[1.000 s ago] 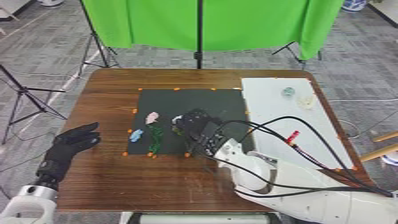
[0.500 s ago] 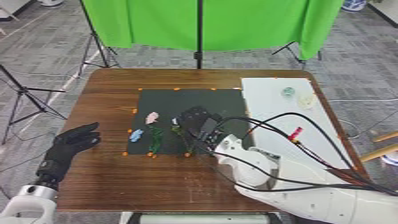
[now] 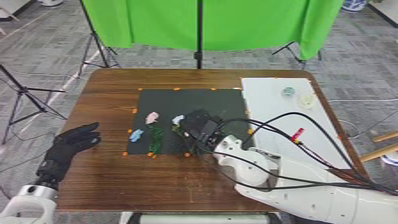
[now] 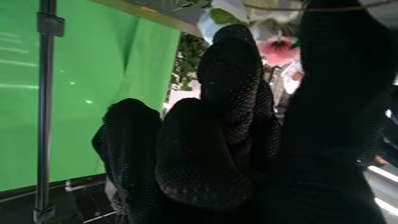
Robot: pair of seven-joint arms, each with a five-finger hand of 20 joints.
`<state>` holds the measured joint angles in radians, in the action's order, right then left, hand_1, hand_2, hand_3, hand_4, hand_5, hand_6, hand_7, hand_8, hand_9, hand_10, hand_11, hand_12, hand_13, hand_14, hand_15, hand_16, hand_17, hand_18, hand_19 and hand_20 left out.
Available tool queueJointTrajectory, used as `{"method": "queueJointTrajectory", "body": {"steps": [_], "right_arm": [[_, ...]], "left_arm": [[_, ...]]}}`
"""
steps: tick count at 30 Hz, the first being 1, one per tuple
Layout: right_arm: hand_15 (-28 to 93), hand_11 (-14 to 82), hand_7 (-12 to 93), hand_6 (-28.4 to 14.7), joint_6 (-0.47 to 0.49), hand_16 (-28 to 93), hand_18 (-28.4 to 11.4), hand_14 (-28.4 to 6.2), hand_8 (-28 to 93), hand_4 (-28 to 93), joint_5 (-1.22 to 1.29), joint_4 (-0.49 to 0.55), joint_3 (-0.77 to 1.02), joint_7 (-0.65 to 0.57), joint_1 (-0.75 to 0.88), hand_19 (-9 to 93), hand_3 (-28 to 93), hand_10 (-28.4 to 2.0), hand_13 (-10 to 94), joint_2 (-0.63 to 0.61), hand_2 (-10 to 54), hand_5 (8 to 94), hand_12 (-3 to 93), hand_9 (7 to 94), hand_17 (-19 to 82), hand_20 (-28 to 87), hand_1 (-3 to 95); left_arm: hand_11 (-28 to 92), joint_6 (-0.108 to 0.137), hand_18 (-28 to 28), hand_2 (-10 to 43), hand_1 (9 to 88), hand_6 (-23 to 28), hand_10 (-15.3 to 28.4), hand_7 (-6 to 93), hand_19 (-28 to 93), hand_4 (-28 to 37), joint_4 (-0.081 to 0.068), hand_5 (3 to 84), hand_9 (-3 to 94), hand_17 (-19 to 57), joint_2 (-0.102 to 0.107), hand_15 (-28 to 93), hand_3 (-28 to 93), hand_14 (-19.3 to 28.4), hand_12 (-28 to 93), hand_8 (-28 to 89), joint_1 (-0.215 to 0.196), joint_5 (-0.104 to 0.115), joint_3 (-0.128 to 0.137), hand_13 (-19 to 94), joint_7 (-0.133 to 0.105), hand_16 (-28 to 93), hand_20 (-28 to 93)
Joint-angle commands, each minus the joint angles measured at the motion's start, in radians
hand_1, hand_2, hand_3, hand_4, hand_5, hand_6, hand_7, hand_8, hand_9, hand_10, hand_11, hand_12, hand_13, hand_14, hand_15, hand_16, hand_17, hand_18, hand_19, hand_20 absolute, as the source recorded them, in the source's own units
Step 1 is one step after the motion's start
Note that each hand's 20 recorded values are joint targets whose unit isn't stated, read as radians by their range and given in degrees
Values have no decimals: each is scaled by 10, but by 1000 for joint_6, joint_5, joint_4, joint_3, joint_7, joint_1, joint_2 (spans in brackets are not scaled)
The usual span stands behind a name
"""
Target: Arrange flowers
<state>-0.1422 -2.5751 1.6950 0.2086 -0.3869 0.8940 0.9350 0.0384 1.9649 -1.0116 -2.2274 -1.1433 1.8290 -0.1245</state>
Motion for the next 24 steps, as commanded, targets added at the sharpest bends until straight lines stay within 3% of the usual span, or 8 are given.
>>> {"method": "queueJointTrajectory", "body": {"steps": [1,6,12,24], "right_arm": [[721,533,184,-25,32,387,-149,-9,-48,508,-25,-18,-11,-19,-7,932,-283,-115,888,9,-95,699,416,781,653,689,823],[716,519,189,-23,-41,382,-148,-6,177,366,-13,-31,-20,-8,-7,932,-283,-109,904,12,-95,753,436,807,666,688,911],[714,538,243,-6,-161,379,-154,-6,186,407,-7,-30,-3,2,-3,932,-283,-104,931,18,-95,814,370,850,693,696,917],[729,555,249,-7,-254,369,-157,-8,178,436,35,-28,75,2,29,932,-283,-99,937,29,-95,830,354,861,704,710,914]], "left_arm": [[208,-12,129,-95,412,49,130,130,90,-79,1,438,445,87,-9,221,635,171,109,-67,-8,-4,4,394,7,-20,182],[208,-12,129,-95,413,49,130,130,90,-80,1,438,445,87,-8,222,634,172,109,-67,-8,-4,6,394,8,-19,182],[207,-11,129,-95,413,49,131,130,90,-81,1,438,444,88,-6,222,634,172,109,-67,-8,-3,4,394,7,-20,182],[207,-17,128,-95,411,49,131,129,89,-81,3,437,446,88,-6,221,635,172,108,-66,-10,-3,5,394,13,-19,182]]}}
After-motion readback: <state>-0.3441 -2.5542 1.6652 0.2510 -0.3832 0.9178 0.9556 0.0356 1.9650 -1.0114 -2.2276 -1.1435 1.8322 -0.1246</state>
